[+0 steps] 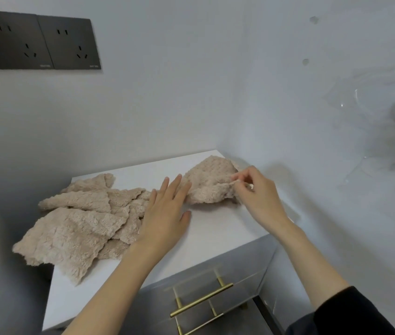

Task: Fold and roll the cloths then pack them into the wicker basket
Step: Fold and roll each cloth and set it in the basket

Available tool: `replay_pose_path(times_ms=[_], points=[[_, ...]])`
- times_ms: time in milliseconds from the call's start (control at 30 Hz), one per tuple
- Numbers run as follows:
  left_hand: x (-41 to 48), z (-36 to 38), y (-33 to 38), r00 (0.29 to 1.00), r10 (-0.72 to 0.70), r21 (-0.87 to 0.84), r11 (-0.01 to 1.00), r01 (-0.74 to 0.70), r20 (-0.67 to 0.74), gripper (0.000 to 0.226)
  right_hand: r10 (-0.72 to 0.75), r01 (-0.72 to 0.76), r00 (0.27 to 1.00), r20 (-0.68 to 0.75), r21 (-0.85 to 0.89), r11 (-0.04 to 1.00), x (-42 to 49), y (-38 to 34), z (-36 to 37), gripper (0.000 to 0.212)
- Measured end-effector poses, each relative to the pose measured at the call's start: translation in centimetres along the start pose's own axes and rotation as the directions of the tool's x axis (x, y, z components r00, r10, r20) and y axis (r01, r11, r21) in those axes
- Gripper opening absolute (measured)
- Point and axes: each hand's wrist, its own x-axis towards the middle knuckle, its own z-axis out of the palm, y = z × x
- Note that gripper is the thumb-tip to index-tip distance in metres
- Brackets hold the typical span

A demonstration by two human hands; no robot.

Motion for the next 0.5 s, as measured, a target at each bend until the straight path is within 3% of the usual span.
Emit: replay_pose_path(times_ms=[133,233,300,367,500], points=[[0.4,0.1,1.1,0.989,0.144,-0.074,0.987,-0.145,-0.01,0.041,0.037,-0.036,0.999,0.027,-0.049,0.998,-0.9,0.5,-3.1,0.01],[-0.3,0.2,2.1,0.971,0.224,-0.091,0.972,-0.217,0.082,0.01,0.034,-0.022,0.999,0.039,-0.266,0.964,-1.1,1.3,-4.4,0.013],[-1.0,0.0,2.5,0.957,0.259,-0.063,0.965,-0.253,0.133,0.014,0.057,-0.011,0.995,0.086,-0.458,0.889,-1.1,1.9,-4.9,0.017],[-1.2,-0.3,2.9,0.936,0.292,-0.07,0.956,-0.284,0.195,0.015,0.187,-0.08,0.973,0.136,-0.562,0.823,-1.0,2.4,-5.3,0.027],[-1.4,-1.7,3.5,0.924,0.198,-0.221,0.967,-0.128,0.328,0.072,0.387,-0.27,0.906,0.173,-0.467,0.842,-1.2,2.4,-6.1,0.049]])
